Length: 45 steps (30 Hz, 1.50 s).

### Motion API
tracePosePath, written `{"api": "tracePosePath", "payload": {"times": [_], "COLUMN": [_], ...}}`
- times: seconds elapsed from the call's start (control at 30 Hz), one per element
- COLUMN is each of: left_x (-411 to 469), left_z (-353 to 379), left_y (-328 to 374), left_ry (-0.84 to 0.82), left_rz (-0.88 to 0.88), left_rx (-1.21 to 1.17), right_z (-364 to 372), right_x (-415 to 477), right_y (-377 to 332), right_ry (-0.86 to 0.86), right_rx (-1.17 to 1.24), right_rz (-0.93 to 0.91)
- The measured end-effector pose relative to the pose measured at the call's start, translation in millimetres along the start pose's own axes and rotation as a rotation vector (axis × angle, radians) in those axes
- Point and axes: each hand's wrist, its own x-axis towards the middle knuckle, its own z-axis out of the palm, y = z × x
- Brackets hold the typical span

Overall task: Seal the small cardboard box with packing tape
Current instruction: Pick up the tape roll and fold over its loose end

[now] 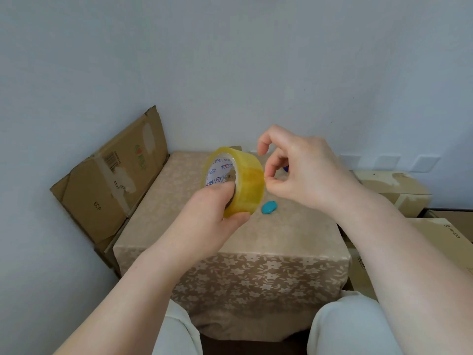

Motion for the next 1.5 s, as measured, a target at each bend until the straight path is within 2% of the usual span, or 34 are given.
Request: {"api": "tracePosePath", "payload": {"times": [0.37,0.53,0.63,0.7,0.8,1.03,1.3,1.5], "left_x": [-3,-2,-2,-1,-1,-2,-4,-3], "left_z": [3,5,7,7,6,5,3,8], "left_y": [-1,2,3,3,2,10,12,11], "left_ry": [0.016,0.038,0.074,0.101,0.122,0.119,0.085,0.036], "left_rz": [-0.063,-0.100,-0.142,-0.167,-0.186,-0.212,-0.175,-0.231], "left_rx": [0.061,0.139,0.163,0.158,0.169,0.302,0.406,0.432], "right_z": [12,16,18,20,26,30,26,28], "right_x": [1,0,-1,0,1,4,9,9], "right_y": [0,-5,-6,-1,2,-4,-8,-16], "right_ry": [-0.029,-0.056,0.060,0.128,0.055,0.005,-0.036,-0.104], "right_rx": [0.101,0.248,0.344,0.230,-0.027,-0.339,-0.379,-0.353], "right_rz": [0.011,0.060,0.104,0.112,0.093,0.002,-0.010,0.003]}}
